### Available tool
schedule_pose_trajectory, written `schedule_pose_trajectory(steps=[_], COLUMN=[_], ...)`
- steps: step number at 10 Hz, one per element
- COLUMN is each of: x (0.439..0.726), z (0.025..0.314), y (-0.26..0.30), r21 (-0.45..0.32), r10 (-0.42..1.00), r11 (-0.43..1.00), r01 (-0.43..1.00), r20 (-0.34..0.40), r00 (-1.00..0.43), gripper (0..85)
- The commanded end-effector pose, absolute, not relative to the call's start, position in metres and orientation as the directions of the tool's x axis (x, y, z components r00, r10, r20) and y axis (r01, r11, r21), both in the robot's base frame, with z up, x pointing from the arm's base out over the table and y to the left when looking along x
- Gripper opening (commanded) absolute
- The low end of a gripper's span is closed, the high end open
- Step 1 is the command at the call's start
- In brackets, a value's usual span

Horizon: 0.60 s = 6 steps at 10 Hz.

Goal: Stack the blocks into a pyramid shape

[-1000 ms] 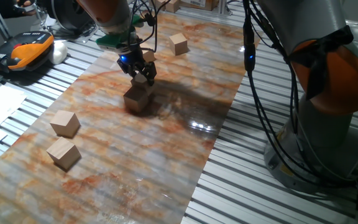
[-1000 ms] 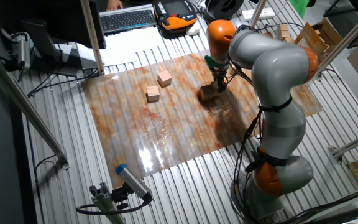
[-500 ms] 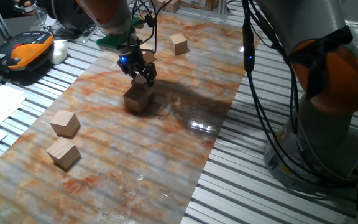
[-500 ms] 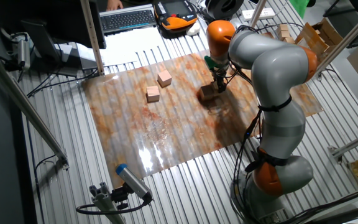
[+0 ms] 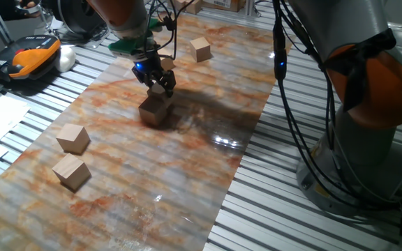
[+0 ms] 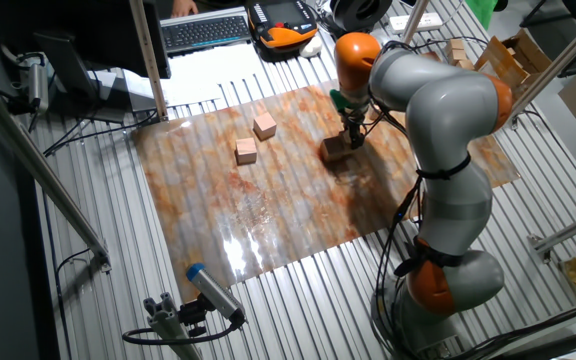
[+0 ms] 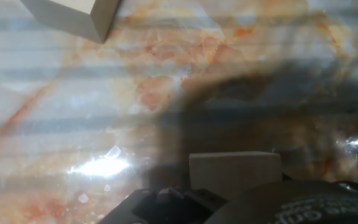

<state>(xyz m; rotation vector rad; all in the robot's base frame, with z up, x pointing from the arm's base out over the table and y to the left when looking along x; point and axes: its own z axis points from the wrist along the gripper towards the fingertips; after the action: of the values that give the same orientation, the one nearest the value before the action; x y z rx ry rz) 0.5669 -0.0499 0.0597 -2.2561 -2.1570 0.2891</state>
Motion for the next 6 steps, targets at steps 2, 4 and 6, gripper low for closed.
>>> schedule_pose_trajectory(steps=[2,4,6], x=[0.5670,0.5670,0.5668], z=[0.0595,0.0594,0.0587], y=[-0.0499,-0.0499,-0.0496], r21=[-0.126,-0.106,-0.097], r10=[0.992,0.994,0.995], r11=[-0.056,-0.046,-0.042], r01=[0.990,0.993,0.994], r20=[-0.120,-0.102,-0.093], r00=[0.041,0.035,0.033], gripper=[0.0,0.0,0.0])
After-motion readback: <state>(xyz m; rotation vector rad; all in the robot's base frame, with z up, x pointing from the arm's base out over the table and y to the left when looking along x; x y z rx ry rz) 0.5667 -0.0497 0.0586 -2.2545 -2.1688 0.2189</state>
